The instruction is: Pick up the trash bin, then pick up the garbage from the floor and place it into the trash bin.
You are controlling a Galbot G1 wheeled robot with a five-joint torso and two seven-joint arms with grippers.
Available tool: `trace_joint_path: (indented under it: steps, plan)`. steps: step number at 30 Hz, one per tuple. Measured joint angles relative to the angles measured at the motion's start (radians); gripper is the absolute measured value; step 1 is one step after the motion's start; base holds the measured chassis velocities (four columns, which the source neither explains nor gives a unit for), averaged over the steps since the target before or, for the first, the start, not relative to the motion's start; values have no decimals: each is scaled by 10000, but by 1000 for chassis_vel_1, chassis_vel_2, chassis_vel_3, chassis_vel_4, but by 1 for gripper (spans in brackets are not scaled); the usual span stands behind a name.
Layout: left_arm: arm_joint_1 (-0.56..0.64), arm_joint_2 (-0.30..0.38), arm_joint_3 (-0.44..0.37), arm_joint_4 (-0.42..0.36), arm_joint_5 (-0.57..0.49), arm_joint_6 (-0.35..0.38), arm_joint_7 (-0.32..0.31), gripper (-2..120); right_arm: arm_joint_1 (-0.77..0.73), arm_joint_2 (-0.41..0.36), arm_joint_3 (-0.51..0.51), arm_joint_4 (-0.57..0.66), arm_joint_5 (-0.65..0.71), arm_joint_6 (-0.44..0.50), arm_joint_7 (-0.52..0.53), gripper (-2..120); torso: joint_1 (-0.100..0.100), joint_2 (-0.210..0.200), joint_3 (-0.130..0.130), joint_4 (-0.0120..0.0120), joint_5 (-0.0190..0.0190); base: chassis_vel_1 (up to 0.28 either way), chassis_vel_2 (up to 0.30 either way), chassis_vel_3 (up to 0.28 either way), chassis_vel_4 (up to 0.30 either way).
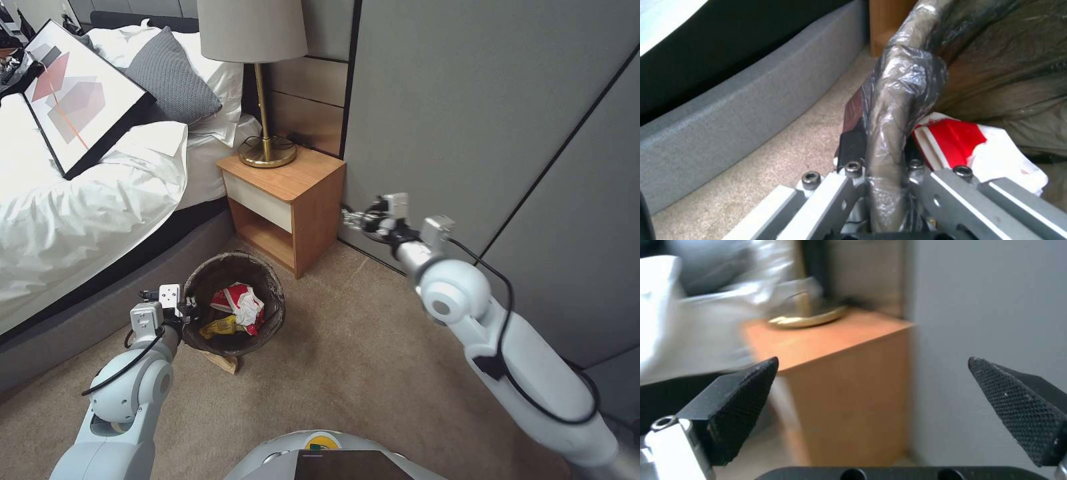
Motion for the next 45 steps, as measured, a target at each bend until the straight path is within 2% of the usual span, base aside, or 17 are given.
trace_joint_path:
  steps: [2,3,4,6,7,8,9,10,11,12,15,22,30,45]
  plan:
    - [18,9,3,-34,-20,0,0,0,-388,129,438,51,-507,165,-190,100,0,0,0,0,-2,0,0,0,0]
    - [46,10,17,-90,-54,0,0,0,-1079,432,1121,120,-1357,538,-566,100,0,0,0,-1,-4,0,0,0,0]
    - [46,10,17,-90,-54,0,0,0,-1079,432,1121,120,-1357,538,-566,100,0,0,0,-1,-4,0,0,0,0]
    - [103,-3,23,-214,-126,0,-3,0,-2537,1351,2217,226,-2669,1302,-1118,100,0,0,0,-3,-2,0,0,0,0]
    - [172,0,35,-276,-168,0,-4,0,-3443,2210,2668,310,-3290,1775,-1297,100,0,0,-1,-4,-1,0,0,0,0]
    - [172,0,35,-276,-168,0,-4,0,-3443,2210,2668,310,-3290,1775,-1297,100,0,0,-1,-4,-1,0,0,0,0]
    - [227,5,48,-304,-179,0,-3,0,-3904,2698,2895,340,-3715,2055,-1403,100,0,1,-1,-4,0,0,0,0,0]
    - [241,6,52,-316,-180,0,-3,0,-4012,2824,2949,346,-3844,2138,-1432,100,0,0,-1,-4,-1,0,0,0,0]
    - [310,6,81,-357,-182,0,1,0,-4458,3329,3160,356,-4533,2534,-1599,100,-1,1,-1,-2,-5,0,0,0,0]
    - [310,6,81,-357,-182,0,1,0,-4458,3329,3160,356,-4533,2534,-1599,100,-1,1,-1,-2,-5,0,0,0,0]
    - [394,10,147,-500,-195,0,5,0,-4985,4019,3385,359,-5551,3235,-1871,100,-1,1,0,0,-6,0,0,0,0]
    - [434,7,222,-544,-203,-40,0,0,-4977,4291,3137,176,-6250,3624,-1966,100,0,1,0,2,-6,0,0,0,0]
    - [367,-28,203,-560,-198,-6,-154,0,-4843,4291,2990,-99,-6292,3655,-1978,100,0,0,1,0,-5,0,0,0,0]
    - [265,-9,140,-480,-191,0,-20,0,-4791,4345,2943,-342,-6289,3676,-1950,100,0,0,1,1,-5,20,20,17,19]
